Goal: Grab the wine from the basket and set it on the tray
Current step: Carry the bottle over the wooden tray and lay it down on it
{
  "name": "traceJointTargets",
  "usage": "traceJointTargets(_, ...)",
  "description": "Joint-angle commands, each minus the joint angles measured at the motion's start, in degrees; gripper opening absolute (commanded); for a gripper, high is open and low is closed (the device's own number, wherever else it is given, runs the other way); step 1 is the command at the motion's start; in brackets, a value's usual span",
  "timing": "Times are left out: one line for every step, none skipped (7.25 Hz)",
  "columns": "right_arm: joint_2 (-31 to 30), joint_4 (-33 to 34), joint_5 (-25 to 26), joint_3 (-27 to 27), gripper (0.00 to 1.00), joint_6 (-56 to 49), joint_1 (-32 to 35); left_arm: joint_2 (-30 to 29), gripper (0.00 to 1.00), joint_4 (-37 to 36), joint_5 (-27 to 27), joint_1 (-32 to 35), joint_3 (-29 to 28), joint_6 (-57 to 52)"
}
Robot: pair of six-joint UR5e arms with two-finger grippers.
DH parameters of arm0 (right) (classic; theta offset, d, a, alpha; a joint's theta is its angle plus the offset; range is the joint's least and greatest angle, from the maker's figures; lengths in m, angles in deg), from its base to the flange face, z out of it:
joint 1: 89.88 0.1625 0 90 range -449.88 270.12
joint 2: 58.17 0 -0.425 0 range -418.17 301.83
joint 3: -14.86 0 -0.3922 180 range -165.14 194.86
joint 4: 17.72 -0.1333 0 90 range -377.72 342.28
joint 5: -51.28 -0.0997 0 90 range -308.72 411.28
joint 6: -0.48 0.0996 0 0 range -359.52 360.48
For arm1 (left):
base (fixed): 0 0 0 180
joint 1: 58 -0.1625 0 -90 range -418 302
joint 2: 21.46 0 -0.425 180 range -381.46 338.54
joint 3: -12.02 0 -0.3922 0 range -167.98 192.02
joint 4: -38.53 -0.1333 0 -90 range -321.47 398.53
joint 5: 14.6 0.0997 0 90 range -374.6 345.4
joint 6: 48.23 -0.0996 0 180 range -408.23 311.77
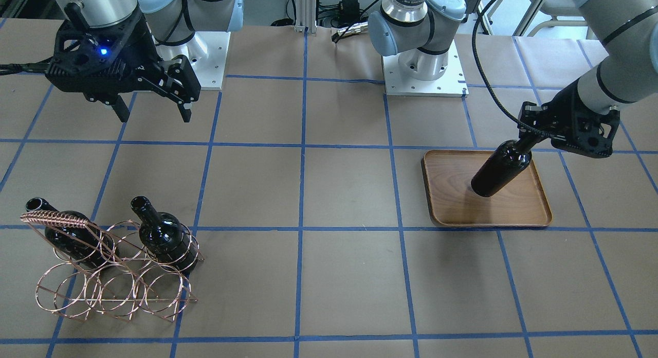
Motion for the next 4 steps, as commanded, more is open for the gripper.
traceJointTargets(0.0, -0.06, 0.11, 0.0, 1.0, 0.0, 0.0, -1.14, 0.0, -0.22, 1.72, -0.18, 0.06, -0.08)
traceJointTargets(0.0, 0.02, 0.11, 0.0, 1.0, 0.0, 0.0, -1.32, 0.24, -0.22, 1.72, -0.18, 0.06, 0.27)
traceJointTargets(0.0, -0.06, 0.11, 0.0, 1.0, -0.08, 0.0, -1.32, 0.64, -0.22, 1.37, -0.18, 0.15, 0.27)
traceJointTargets(0.0, 0.02, 0.19, 0.0, 1.0, -0.08, 0.0, -1.4, 0.87, -0.31, 1.36, -0.18, -0.02, 0.62)
